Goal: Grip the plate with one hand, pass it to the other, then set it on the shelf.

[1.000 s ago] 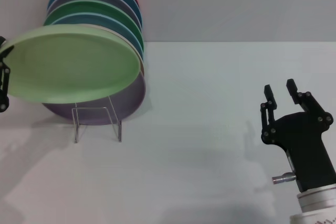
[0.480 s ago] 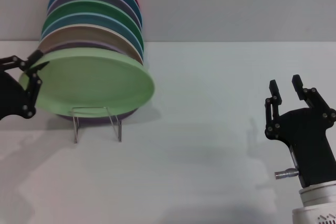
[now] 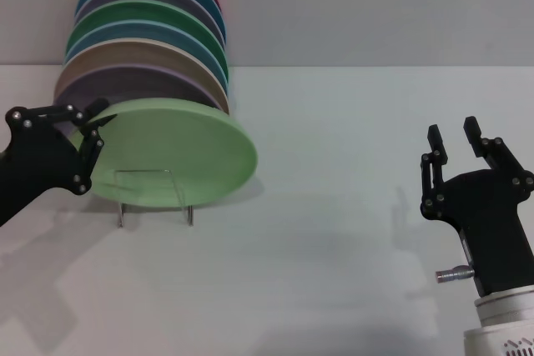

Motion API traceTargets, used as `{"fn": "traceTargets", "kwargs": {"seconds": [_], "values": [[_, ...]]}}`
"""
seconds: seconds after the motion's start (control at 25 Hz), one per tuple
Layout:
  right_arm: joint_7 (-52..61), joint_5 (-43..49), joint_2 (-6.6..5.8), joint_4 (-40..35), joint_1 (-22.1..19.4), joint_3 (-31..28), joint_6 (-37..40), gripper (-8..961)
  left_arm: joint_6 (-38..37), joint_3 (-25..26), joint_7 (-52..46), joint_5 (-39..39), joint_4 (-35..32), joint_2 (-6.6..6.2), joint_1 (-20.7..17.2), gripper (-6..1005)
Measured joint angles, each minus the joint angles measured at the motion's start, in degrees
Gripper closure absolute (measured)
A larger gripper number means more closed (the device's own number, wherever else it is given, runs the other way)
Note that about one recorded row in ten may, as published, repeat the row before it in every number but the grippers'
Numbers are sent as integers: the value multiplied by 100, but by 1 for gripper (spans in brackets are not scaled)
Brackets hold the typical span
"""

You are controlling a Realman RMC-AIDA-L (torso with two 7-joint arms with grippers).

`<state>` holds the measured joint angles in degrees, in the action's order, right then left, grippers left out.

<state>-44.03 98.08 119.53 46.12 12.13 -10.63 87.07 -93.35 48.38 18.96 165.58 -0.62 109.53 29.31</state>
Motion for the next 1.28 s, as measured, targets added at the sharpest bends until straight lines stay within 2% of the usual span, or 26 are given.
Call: {"fn": "traceTargets", "kwargs": {"seconds": [0.36, 0.6, 0.72, 0.92, 1.12, 1.28], "values": [[-6, 0, -1, 18, -14, -1, 9, 619, 434, 27, -399, -26, 9, 16, 67, 940], [-26, 0, -8, 24, -11, -1, 12, 616, 415, 495, -437, -42, 51, 31, 15, 939], [-27, 0, -9, 24, 3, -1, 12, 615, 343, 551, -436, -44, 57, 20, -22, 938], [-27, 0, -9, 21, 34, -1, -8, 617, 63, 589, -410, -45, 70, 19, -156, 726], [-27, 0, -9, 20, 68, -1, -41, 618, 41, 571, -385, -24, 71, 67, -195, 565], [-27, 0, -9, 20, 72, -1, -45, 618, -66, 593, -226, -34, 71, 155, -213, 540]]}}
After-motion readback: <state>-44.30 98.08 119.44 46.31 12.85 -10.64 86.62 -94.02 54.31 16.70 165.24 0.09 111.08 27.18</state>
